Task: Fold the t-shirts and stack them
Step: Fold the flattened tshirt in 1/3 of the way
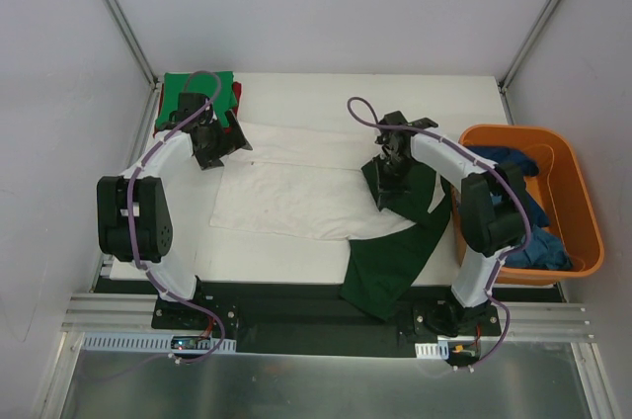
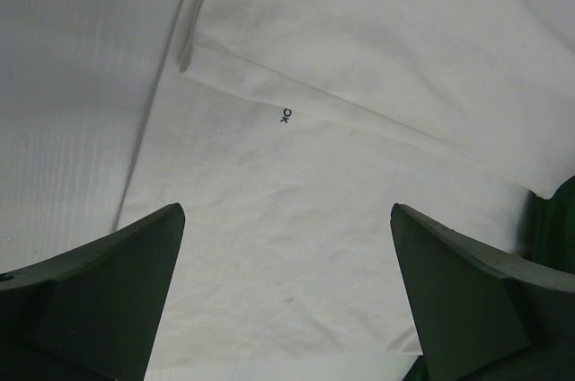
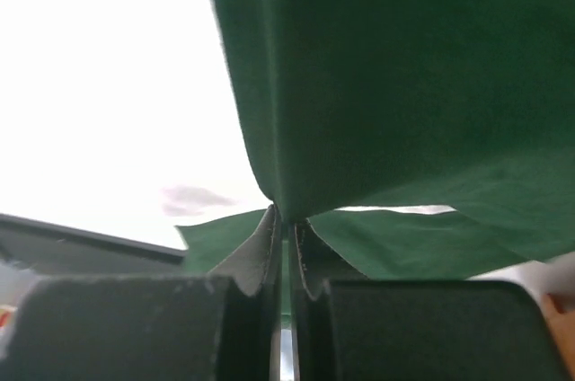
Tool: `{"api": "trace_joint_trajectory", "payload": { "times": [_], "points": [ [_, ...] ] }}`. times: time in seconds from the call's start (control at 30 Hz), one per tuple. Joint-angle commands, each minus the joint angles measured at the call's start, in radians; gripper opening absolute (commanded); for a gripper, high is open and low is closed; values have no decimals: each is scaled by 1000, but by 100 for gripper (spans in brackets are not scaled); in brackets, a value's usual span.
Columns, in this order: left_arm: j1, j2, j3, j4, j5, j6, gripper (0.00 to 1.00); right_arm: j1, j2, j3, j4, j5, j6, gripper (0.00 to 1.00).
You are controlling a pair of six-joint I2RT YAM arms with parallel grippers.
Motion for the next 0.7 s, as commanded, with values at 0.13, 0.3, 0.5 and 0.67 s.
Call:
{"api": "trace_joint_trajectory", "payload": {
  "times": [0.13, 0.3, 0.5, 0.67],
  "points": [
    [-1, -54, -13, -6, -14, -17, 99, 26, 38, 58, -34, -147, 91, 19],
    [-1, -63, -12, -6, -7, -16, 99, 28, -3, 61, -59, -75, 77, 87],
    [-8, -46, 21, -6, 29, -19, 99, -9, -91, 78, -57, 14, 54, 97],
    [-44, 38, 88, -4, 32, -19, 99, -107, -67, 80, 42, 5, 80, 97]
  ]
}}
